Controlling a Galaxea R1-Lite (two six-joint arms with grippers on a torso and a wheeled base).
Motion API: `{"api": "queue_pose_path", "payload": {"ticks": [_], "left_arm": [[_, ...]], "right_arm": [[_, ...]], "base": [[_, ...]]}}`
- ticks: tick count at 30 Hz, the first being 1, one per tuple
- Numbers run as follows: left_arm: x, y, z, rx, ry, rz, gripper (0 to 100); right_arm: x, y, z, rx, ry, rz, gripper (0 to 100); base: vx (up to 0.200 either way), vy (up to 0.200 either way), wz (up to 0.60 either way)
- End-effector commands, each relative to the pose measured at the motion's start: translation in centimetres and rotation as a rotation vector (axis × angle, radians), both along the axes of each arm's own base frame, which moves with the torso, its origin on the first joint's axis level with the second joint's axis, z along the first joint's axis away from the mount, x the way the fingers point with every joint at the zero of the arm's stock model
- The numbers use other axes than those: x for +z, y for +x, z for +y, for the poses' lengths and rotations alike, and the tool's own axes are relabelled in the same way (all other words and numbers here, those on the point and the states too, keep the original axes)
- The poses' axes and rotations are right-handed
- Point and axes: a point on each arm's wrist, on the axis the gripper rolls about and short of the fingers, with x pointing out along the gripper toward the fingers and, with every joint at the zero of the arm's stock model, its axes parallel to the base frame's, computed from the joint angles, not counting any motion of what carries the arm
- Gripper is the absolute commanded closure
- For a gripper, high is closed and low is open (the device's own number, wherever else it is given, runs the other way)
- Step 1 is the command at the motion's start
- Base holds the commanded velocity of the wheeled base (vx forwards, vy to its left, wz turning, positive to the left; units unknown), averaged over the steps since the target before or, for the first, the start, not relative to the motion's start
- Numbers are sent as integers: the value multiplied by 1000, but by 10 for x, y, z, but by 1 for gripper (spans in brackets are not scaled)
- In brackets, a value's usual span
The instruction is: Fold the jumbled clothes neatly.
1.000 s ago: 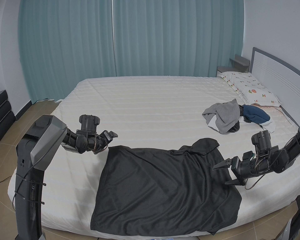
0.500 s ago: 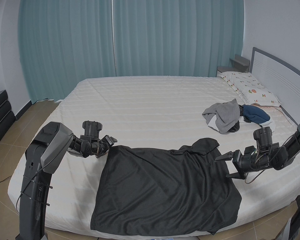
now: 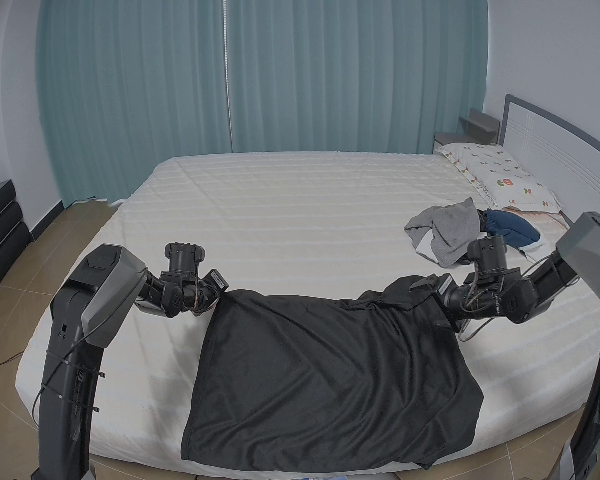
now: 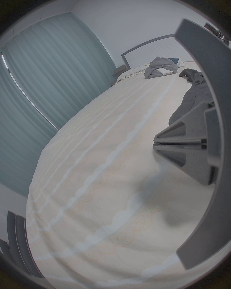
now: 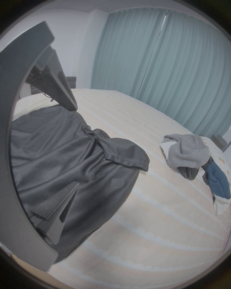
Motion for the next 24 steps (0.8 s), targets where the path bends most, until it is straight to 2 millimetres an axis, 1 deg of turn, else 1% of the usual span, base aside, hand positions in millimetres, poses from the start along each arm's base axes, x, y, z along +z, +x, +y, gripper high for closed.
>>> {"api": "queue_pose_path", "payload": {"ticks": [1,3,6,9,10,11,13,15,16,17,19,20,23,24], "left_arm": [[10,-10,18,35,0,3,100],[13,-12,25,50,-4,-19,100],[12,-12,32,64,-5,-49,100],[11,-13,33,66,-7,-65,100],[11,-13,33,66,-7,-65,100],[10,-14,33,65,-7,-70,100],[11,-14,32,64,-9,-82,100],[11,-13,33,72,-20,-89,100],[11,-13,33,72,-20,-89,100],[11,-13,34,81,-31,-91,100],[10,-13,34,81,-31,-89,100],[8,-12,35,84,-31,-88,100],[9,-12,35,83,-32,-89,100],[9,-12,35,83,-32,-89,100]], "right_arm": [[-43,30,19,-26,-55,44,0],[-46,36,20,-29,-56,46,0],[-52,47,19,-46,-64,36,0],[-54,59,12,-75,-81,14,0],[-54,59,12,-75,-81,14,0],[-54,67,9,-89,-87,-4,0],[-54,75,6,-98,-81,-21,0],[-57,82,5,-105,-78,-35,0],[-57,82,5,-105,-78,-35,0],[-57,91,6,-107,-72,-62,0],[-56,93,7,-107,-71,-67,0],[-51,102,8,-110,-61,-109,0],[-39,116,5,-114,-41,-172,0],[-40,116,5,-114,-41,-172,0]], "base": [[0,0,0],[0,0,0],[0,0,0],[0,0,0],[0,0,0],[0,0,0],[0,0,0],[0,0,0],[0,0,0],[0,0,0],[0,0,0],[0,0,0],[0,0,0],[0,0,0]]}}
